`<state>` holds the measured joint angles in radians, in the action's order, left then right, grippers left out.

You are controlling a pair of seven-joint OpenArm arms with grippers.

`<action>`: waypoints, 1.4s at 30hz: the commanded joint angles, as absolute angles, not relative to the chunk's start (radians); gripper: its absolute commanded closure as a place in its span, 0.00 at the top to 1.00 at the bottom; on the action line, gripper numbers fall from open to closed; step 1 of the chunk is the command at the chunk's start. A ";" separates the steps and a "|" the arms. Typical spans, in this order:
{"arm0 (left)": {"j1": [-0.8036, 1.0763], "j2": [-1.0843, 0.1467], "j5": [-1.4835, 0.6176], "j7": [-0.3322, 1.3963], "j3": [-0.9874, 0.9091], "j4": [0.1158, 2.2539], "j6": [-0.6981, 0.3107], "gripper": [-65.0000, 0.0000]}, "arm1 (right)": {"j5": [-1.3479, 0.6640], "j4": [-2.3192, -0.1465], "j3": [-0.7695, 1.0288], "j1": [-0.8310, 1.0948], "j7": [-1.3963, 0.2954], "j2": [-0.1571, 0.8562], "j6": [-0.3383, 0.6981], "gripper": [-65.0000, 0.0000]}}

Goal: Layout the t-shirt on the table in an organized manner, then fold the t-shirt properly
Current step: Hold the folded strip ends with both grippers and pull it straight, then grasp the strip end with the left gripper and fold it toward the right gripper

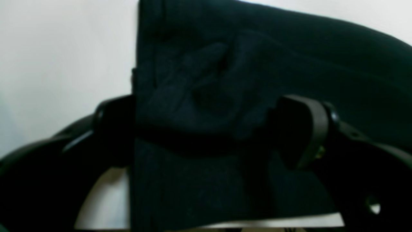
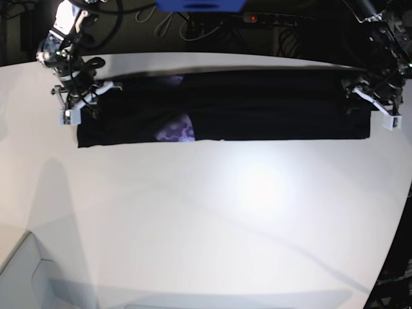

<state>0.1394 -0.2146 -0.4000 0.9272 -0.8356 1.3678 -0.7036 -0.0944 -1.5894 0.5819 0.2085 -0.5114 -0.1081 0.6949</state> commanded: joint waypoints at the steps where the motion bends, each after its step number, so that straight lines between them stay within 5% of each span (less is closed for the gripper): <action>1: 0.137 -0.205 -0.363 0.980 -0.831 1.362 -0.698 1.00 | -0.094 -1.600 0.582 0.203 -0.518 -0.105 0.698 0.00; 9: 0.136 -0.199 -0.348 0.980 -0.822 1.360 -0.698 1.00 | -0.094 -1.600 0.584 0.202 -0.518 -0.105 0.698 0.00; 17: 0.124 -0.186 -0.340 0.980 -0.823 1.360 -0.698 0.00 | -0.094 -1.600 0.584 0.200 -0.518 -0.105 0.698 0.00; 29: 0.071 -0.176 -0.348 0.990 -0.816 1.626 -0.698 0.00 | -0.094 -1.593 0.584 0.200 -0.519 -0.105 0.698 0.00; 37: 0.137 -0.047 -0.312 0.992 -0.596 1.877 -0.698 0.00 | -0.094 -1.529 0.582 0.199 -0.518 -0.105 0.698 0.00; 42: 0.160 0.071 -0.104 0.981 -0.389 1.883 -0.698 0.00 | -0.094 -1.524 0.582 0.189 -0.518 -0.116 0.698 0.00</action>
